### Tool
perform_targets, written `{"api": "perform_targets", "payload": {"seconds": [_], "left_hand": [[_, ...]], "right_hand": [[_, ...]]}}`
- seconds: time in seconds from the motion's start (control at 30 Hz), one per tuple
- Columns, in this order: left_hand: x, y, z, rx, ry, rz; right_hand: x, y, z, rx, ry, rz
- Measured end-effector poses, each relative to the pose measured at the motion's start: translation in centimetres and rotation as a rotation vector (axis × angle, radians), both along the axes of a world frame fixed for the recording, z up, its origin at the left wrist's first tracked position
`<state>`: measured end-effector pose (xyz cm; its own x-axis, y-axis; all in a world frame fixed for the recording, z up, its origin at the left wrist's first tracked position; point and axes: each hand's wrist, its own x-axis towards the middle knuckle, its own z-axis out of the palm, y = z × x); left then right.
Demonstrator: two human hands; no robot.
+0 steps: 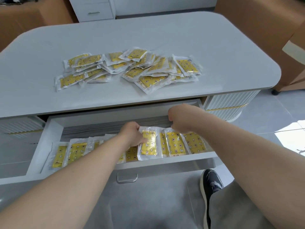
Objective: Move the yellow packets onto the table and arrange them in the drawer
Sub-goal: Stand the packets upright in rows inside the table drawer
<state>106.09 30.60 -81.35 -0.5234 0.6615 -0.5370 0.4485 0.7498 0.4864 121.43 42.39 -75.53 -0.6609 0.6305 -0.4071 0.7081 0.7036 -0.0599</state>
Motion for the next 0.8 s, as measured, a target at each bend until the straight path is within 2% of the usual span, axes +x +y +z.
{"api": "perform_targets", "payload": {"seconds": [0.17,0.33,0.43,0.53,0.63,0.8], "left_hand": [[0.0,-0.6,-0.7,0.045,0.262,-0.298],[1.1,0.0,-0.3,-0.007,0.559,-0.47],[1.4,0.9,1.4,-0.019,0.6,-0.54],[0.8,2.2,5.4,-0.017,0.467,-0.472],[-1.5,2.9,8.9,0.12,0.434,-0.286],[-7.2,2.6,10.1,0.351,0.677,0.012]], "right_hand": [[-0.6,0.3,0.8,0.013,-0.006,0.028],[-1.4,0.7,1.9,0.013,0.034,0.028],[-1.9,1.1,2.9,-0.01,0.13,-0.013],[-2.3,1.7,3.9,0.005,0.288,-0.078],[-3.4,2.3,4.3,0.015,0.456,-0.164],[-6.3,1.7,4.3,0.006,0.563,-0.188]]}}
